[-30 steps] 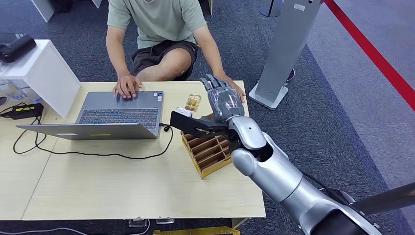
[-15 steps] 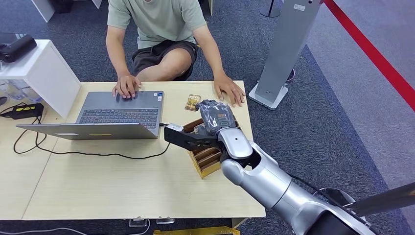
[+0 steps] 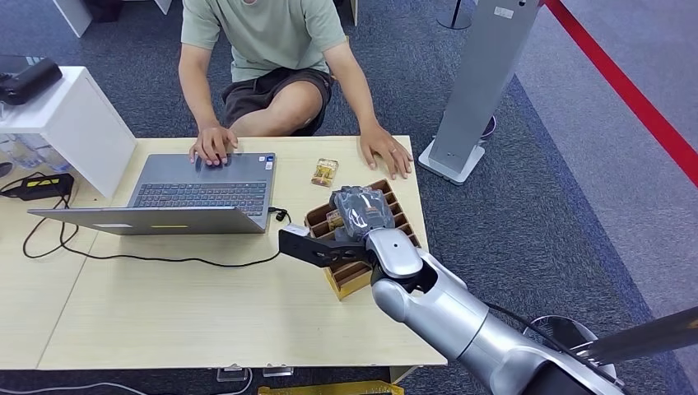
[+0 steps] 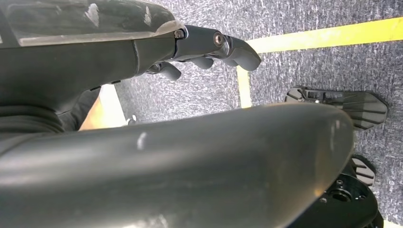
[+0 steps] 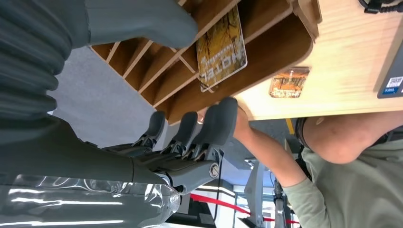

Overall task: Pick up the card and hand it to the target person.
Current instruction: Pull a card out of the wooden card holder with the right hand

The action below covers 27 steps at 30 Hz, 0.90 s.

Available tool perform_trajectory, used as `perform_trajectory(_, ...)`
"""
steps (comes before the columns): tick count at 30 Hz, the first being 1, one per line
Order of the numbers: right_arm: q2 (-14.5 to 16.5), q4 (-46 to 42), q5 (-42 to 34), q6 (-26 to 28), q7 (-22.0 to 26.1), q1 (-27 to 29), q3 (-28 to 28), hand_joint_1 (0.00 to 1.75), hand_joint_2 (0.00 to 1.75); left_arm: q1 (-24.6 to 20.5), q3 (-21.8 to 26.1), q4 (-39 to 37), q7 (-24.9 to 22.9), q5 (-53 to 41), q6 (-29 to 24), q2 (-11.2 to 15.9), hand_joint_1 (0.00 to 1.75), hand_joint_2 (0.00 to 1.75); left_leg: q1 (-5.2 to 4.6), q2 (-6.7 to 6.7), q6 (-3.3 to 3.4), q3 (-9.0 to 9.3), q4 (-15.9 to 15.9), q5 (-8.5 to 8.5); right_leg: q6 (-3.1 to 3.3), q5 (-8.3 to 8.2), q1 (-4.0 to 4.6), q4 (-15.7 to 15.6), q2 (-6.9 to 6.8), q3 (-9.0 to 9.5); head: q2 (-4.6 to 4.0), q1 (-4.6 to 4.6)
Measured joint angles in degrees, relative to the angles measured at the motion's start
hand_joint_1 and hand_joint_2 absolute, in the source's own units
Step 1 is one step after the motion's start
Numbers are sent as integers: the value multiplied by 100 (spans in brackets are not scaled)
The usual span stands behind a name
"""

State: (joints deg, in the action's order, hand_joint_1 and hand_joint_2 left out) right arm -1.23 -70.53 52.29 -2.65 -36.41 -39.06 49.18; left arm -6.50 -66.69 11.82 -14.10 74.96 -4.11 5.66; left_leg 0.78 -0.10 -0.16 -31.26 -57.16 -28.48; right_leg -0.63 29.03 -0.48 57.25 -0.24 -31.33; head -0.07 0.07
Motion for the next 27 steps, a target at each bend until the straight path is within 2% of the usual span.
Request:
perform_trajectory(10, -4, 261, -56, 72, 60, 29, 43, 72, 175, 0, 0, 0, 0, -41, 21, 0, 0, 0, 0, 0, 0, 0, 0, 0, 0, 0, 0, 0, 0, 0, 0, -4)
perform_trajectory(27, 26, 538, -130, 129, 170, 45, 61, 58, 175, 1, 0, 0, -11, -28, 61, -1, 0, 0, 0, 0, 0, 9, 0, 0, 0, 0, 0, 0, 2, 6, 0, -4)
